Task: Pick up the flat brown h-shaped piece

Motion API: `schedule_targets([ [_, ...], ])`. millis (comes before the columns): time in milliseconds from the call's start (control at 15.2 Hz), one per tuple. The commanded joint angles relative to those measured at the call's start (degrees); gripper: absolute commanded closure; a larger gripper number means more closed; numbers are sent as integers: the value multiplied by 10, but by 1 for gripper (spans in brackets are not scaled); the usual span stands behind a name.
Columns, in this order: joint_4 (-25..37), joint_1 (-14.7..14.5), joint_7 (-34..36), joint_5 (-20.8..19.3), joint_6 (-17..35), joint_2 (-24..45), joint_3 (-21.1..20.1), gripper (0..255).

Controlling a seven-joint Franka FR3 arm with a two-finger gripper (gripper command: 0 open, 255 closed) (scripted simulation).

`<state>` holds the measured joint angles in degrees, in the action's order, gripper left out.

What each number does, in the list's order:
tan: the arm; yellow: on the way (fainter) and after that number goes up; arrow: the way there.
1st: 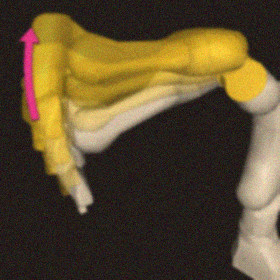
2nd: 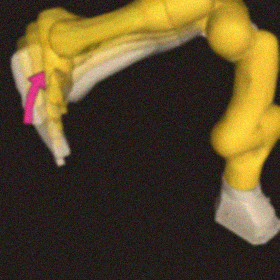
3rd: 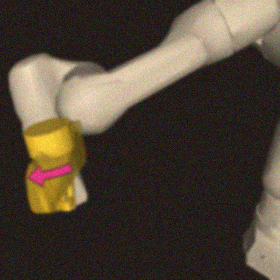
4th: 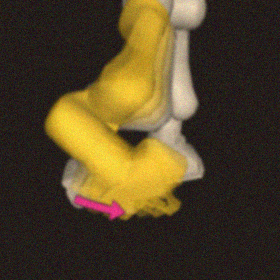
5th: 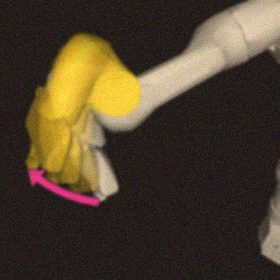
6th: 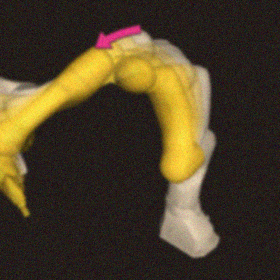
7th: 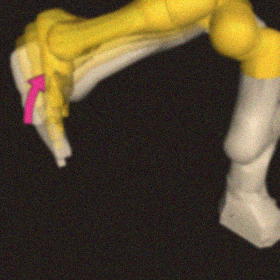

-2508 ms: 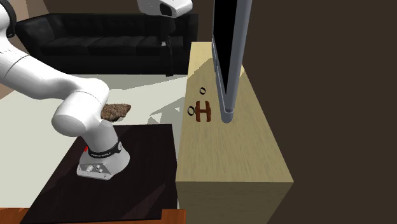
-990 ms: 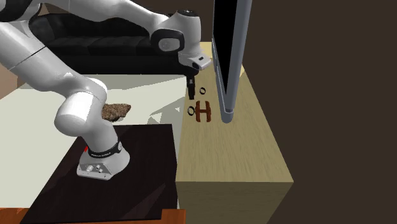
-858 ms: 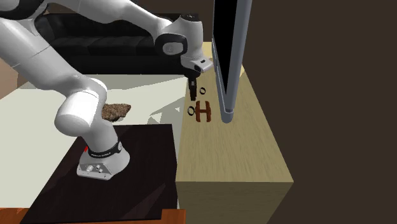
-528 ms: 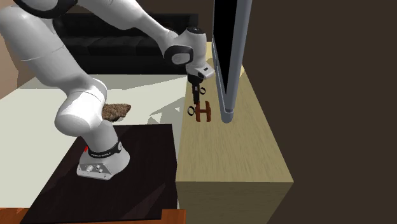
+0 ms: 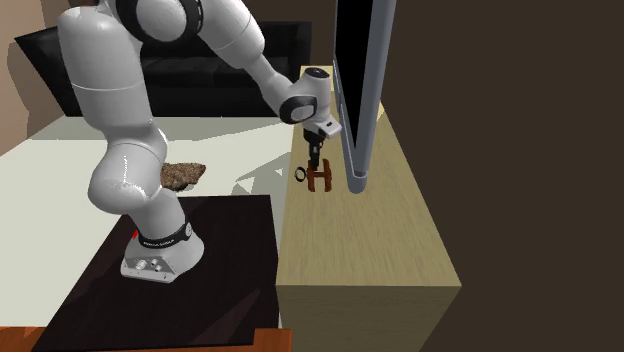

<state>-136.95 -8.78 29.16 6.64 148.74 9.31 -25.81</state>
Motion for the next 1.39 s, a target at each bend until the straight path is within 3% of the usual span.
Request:
schedule_targets([
  [0,30,-15,36,-36,20,53,10,0],
  [330,101,-65,97,-88,47,156,44,0],
  [924,111,-84,106,-109,91,210,66,0],
  [990,109,-84,107,-109,91,209,66,255],
  [1320,111,-84,107,-109,90,209,66,255],
])
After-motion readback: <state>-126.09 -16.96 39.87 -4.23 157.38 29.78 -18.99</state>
